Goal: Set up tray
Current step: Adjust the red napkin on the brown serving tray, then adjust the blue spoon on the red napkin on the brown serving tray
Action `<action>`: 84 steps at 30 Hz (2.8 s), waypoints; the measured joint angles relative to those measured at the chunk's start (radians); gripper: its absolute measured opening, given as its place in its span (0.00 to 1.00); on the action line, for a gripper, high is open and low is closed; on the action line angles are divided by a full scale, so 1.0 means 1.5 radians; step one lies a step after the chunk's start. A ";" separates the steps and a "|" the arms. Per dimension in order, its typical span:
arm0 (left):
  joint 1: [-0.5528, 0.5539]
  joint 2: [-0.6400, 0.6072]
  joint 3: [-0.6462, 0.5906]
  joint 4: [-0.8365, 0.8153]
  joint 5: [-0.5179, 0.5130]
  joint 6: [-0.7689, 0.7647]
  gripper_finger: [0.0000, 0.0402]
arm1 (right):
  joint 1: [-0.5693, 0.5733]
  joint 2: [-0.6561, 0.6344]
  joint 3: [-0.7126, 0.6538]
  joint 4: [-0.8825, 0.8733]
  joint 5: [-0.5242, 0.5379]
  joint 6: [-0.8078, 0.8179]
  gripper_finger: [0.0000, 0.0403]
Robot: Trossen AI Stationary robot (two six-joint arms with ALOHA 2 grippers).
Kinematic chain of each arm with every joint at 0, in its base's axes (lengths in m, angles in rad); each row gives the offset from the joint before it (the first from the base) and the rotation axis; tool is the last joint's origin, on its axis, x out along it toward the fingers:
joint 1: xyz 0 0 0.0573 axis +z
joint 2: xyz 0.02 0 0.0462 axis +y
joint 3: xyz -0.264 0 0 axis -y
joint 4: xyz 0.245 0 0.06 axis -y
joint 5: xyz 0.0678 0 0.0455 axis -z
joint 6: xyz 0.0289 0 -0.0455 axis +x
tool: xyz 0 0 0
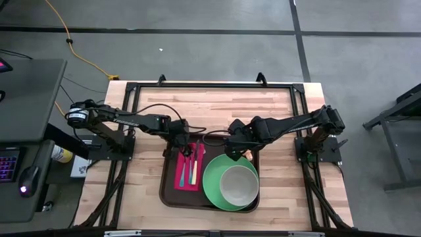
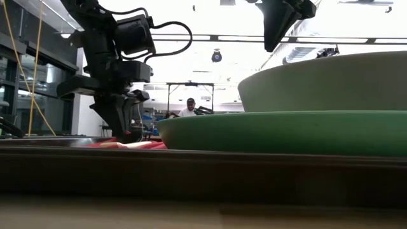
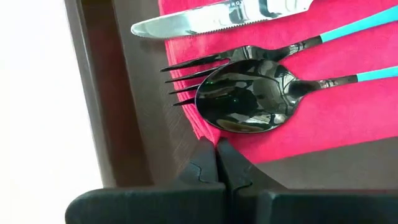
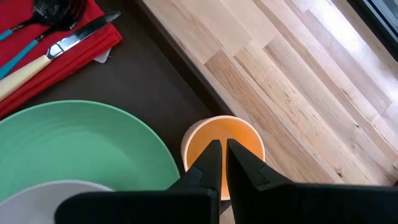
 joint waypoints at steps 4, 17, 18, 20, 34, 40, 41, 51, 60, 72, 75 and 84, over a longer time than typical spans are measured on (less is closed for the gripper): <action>0.000 0.000 0.000 -0.009 -0.001 -0.007 0.07 | 0.000 0.000 0.000 0.000 0.000 -0.006 0.00; -0.001 0.000 0.000 -0.009 -0.044 -0.007 0.41 | 0.000 0.000 0.000 0.000 0.000 -0.008 0.00; -0.001 0.000 0.000 -0.009 -0.057 -0.007 0.42 | 0.000 0.000 0.000 0.000 0.000 -0.010 0.00; -0.001 0.000 0.000 -0.009 -0.076 0.000 0.45 | 0.000 0.000 0.000 0.000 0.000 -0.011 0.00; -0.001 0.000 0.039 -0.011 -0.080 0.046 0.46 | 0.000 0.000 0.000 0.000 0.002 -0.012 0.00; -0.001 0.000 0.067 -0.009 -0.030 0.046 0.29 | 0.000 0.000 0.000 0.000 0.002 -0.012 0.00; -0.001 0.000 0.067 -0.006 -0.012 0.046 0.24 | 0.000 0.000 0.000 0.000 0.002 -0.012 0.00; -0.001 0.000 0.067 0.011 0.049 0.046 0.05 | 0.000 0.000 0.000 0.000 0.006 -0.012 0.00; -0.001 0.000 0.067 0.045 0.056 0.043 0.03 | 0.000 0.000 0.000 0.000 0.008 -0.012 0.00; -0.078 0.052 0.067 0.052 -0.053 0.033 0.03 | 0.000 0.000 0.000 0.008 0.012 -0.012 0.00; -0.091 0.052 0.067 0.051 -0.088 0.033 0.05 | 0.000 0.000 0.000 0.010 0.012 -0.012 0.00; -0.102 0.052 0.067 0.060 -0.112 0.030 0.04 | 0.000 0.000 0.000 0.015 0.010 -0.012 0.00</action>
